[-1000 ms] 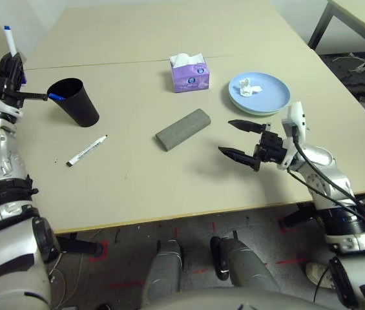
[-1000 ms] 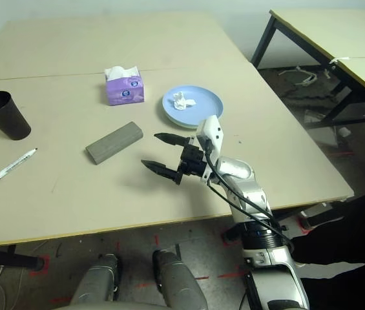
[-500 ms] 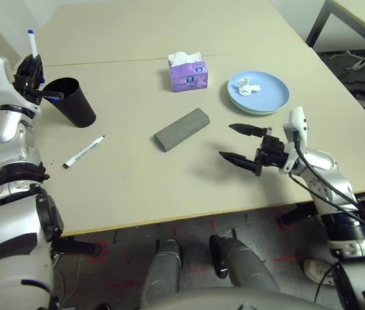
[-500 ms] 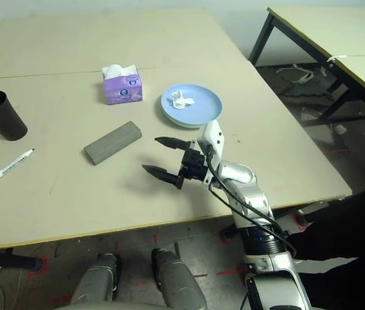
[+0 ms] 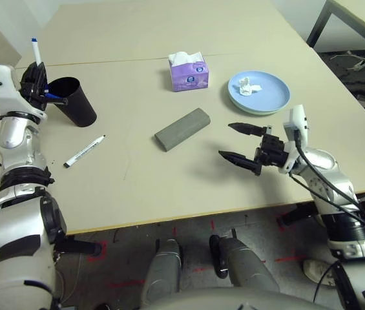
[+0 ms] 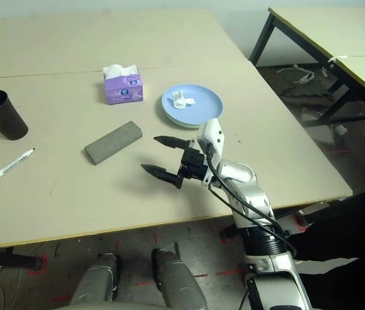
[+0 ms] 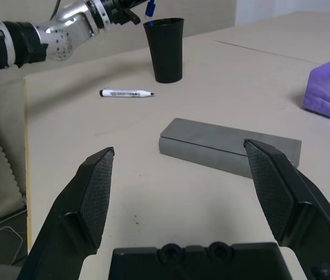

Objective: Organize and tidy the items on the table.

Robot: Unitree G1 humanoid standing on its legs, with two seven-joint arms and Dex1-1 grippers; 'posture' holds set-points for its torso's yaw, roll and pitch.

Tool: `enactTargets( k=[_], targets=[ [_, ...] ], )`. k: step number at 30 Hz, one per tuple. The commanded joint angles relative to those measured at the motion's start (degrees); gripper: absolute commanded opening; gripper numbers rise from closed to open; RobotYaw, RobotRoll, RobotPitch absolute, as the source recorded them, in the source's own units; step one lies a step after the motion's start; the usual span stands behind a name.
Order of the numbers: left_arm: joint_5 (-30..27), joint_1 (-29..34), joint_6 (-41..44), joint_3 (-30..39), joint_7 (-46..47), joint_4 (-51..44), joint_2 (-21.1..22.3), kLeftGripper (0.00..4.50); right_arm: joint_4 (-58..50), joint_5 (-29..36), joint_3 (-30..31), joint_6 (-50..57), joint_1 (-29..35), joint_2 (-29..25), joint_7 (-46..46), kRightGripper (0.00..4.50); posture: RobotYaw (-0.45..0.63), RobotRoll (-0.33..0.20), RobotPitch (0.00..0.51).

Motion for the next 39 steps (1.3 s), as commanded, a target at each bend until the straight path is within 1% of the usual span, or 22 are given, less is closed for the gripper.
enactTargets(
  k=[1,2,7,12,16,18,20,21,23,24,25,26,27,28,30,32,35,39],
  targets=[
    [-1.80,1.11,-0.74,1.62,-0.07,0.07,0.11,0.95,-2.50,0.96,0.11,1.61,0.31,-0.02,-0.74,4.50,-0.09,0.000,0.184],
    [-2.00,1.29,-0.89,1.75,-0.20,-0.11,0.25,1.33,-2.87,1.16,0.08,1.93,0.22,0.06,-0.96,4.50,-0.10,0.000,0.184],
    [-3.05,2.70,-1.28,2.36,-1.54,-1.70,0.33,2.82,-3.64,1.54,0.17,2.63,0.18,0.40,-1.50,4.50,-0.09,0.000,0.186],
    [-3.52,3.62,-1.22,2.77,-1.10,-2.43,0.87,4.48,-3.45,1.47,0.43,2.70,0.12,0.69,-1.49,4.50,-0.08,0.000,0.184],
    [-5.35,5.40,0.82,2.70,-5.69,-5.58,0.73,4.48,-3.16,1.46,0.32,2.72,-0.06,1.06,-1.80,4.50,-0.09,0.000,0.183],
    [-9.71,8.88,5.83,2.82,-13.62,-12.07,0.91,4.48,-2.68,1.26,-0.11,2.41,0.15,0.64,-1.65,4.50,-0.09,0.000,0.184],
    [-13.08,12.26,10.99,2.81,-19.12,-18.38,1.47,4.48,-2.21,1.08,-0.40,2.16,0.27,0.25,-1.50,4.50,-0.09,0.000,0.187],
    [-14.92,14.90,14.95,2.56,-22.29,-22.65,2.43,4.48,-2.01,0.99,-0.50,1.99,0.49,0.03,-1.34,4.50,-0.09,0.000,0.188],
    [-17.87,22.34,23.99,1.36,-30.02,-32.78,6.54,4.48,-1.81,0.88,-0.58,1.61,1.09,-0.25,-1.04,4.50,-0.09,0.000,0.190],
    [-18.27,26.09,27.70,0.81,-32.89,-37.15,9.03,4.48,-1.76,0.90,-0.60,1.57,1.35,-0.25,-1.03,4.50,-0.08,0.000,0.190],
    [-18.39,28.42,30.15,0.61,-34.33,-39.92,10.60,4.48,-1.68,0.92,-0.59,1.56,1.44,-0.23,-1.07,4.50,-0.08,0.000,0.190],
    [-18.63,31.80,34.50,0.62,-36.29,-43.21,13.66,4.48,-1.62,0.78,-0.34,1.34,1.63,-0.06,-1.09,4.50,-0.07,0.000,0.191],
    [-18.71,34.63,38.50,0.67,-37.71,-45.75,16.39,4.48,-1.56,0.65,-0.07,1.16,1.75,0.11,-1.08,4.50,-0.07,0.000,0.191],
    [-18.85,36.38,41.34,0.83,-38.41,-47.46,18.05,4.48,-1.46,0.55,0.11,1.00,1.79,0.23,-1.04,4.50,-0.07,0.000,0.191],
    [-16.46,40.19,45.82,0.35,-39.08,-49.34,22.25,4.48,-1.23,0.41,0.52,0.71,1.72,0.54,-0.82,4.50,-0.06,0.000,0.189],
    [-14.52,41.90,48.43,-0.08,-38.41,-49.74,24.33,4.48,-1.09,0.35,0.76,0.55,1.65,0.80,-0.69,4.50,-0.06,0.000,0.186],
    [-12.45,41.63,50.52,-0.96,-36.77,-49.18,24.32,4.48,-0.90,0.29,0.88,0.30,1.58,0.95,-0.55,4.50,-0.07,0.000,0.182],
    [-7.78,39.09,50.10,-4.42,-33.49,-46.35,22.08,4.48,-1.22,0.22,0.84,0.11,1.63,0.97,-0.59,4.50,-0.08,0.000,0.177]
  ],
)
